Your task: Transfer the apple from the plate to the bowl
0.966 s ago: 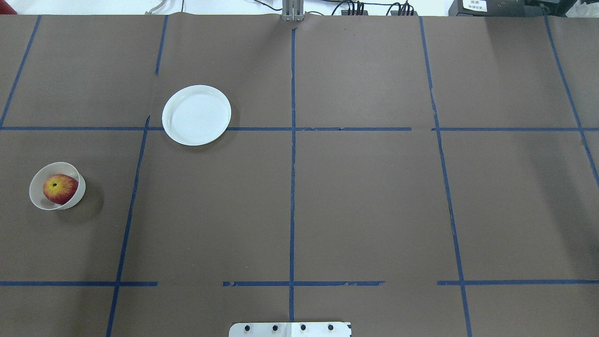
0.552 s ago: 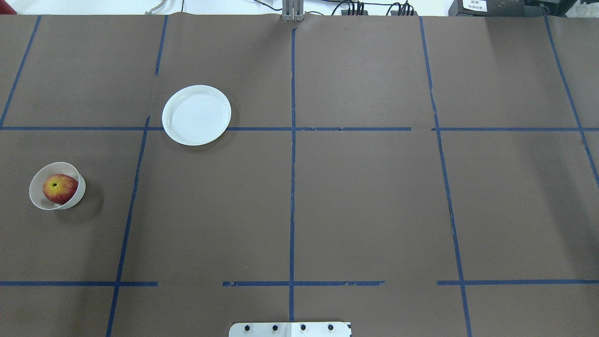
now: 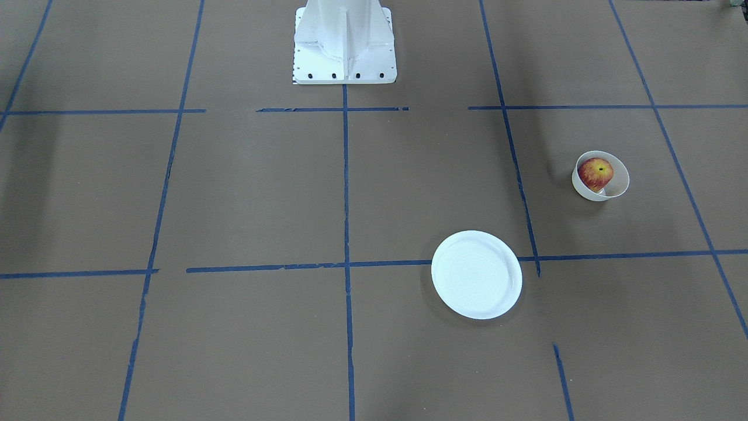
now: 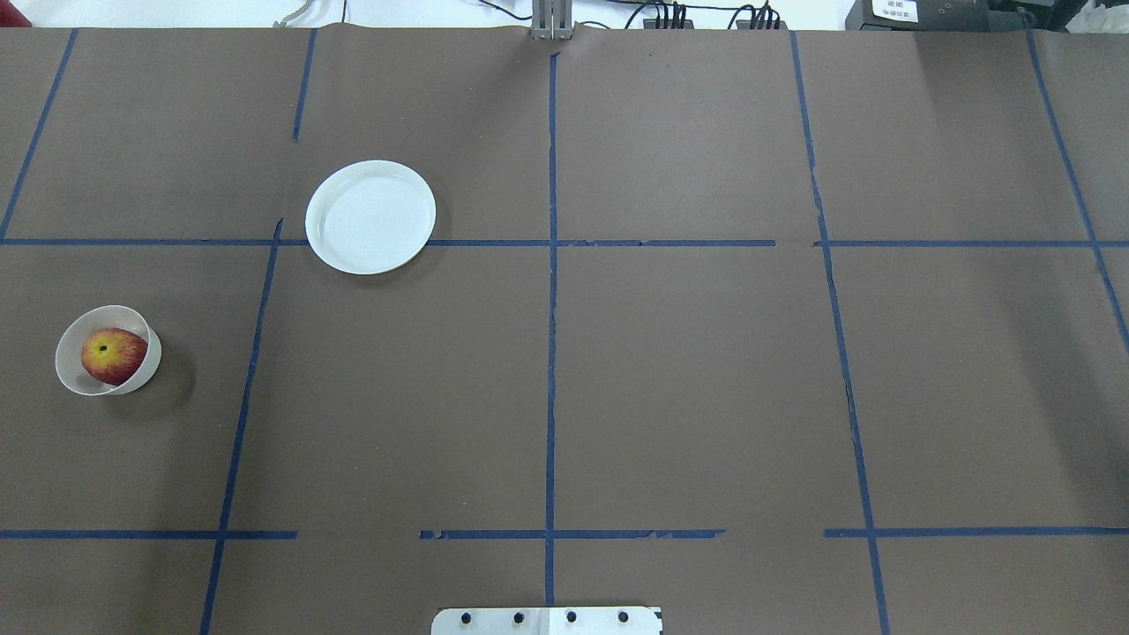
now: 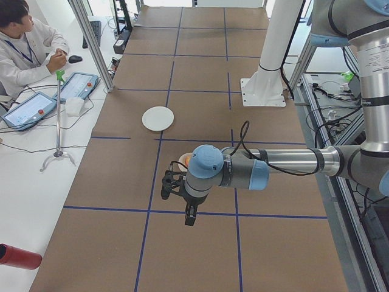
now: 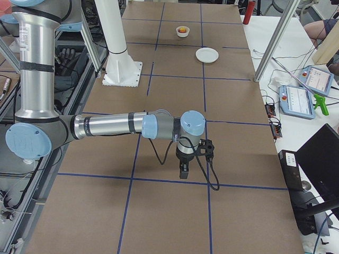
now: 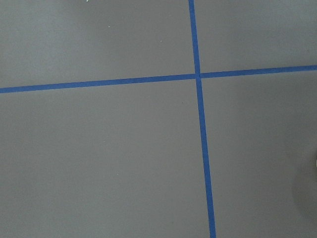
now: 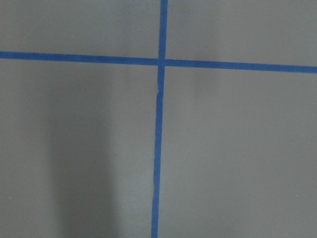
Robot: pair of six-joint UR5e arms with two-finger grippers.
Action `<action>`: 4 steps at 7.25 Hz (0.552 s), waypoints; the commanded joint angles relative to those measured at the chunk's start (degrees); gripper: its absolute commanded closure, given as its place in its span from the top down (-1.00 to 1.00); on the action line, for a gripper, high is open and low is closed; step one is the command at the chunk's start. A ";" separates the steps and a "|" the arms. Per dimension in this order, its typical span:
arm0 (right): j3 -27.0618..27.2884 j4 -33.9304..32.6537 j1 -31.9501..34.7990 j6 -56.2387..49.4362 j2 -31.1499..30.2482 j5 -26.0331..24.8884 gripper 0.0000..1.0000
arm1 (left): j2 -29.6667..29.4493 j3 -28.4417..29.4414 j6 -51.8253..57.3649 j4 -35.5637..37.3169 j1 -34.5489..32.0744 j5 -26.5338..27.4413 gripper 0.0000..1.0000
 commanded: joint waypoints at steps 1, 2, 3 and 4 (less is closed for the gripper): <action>-0.03 -0.04 0.00 -0.09 0.00 0.00 1.00 | -0.10 -0.40 -0.06 0.05 0.00 0.00 1.00; -0.03 -0.04 0.00 0.00 0.00 0.00 1.00 | -0.27 -0.23 -0.06 0.05 0.00 0.00 1.00; 0.06 -0.04 0.00 -0.09 0.00 0.00 1.00 | -0.45 -0.40 0.03 0.05 0.00 -0.09 1.00; 0.06 -0.04 0.00 0.00 0.00 0.00 1.00 | -1.15 -0.14 -0.06 0.13 0.00 0.00 1.00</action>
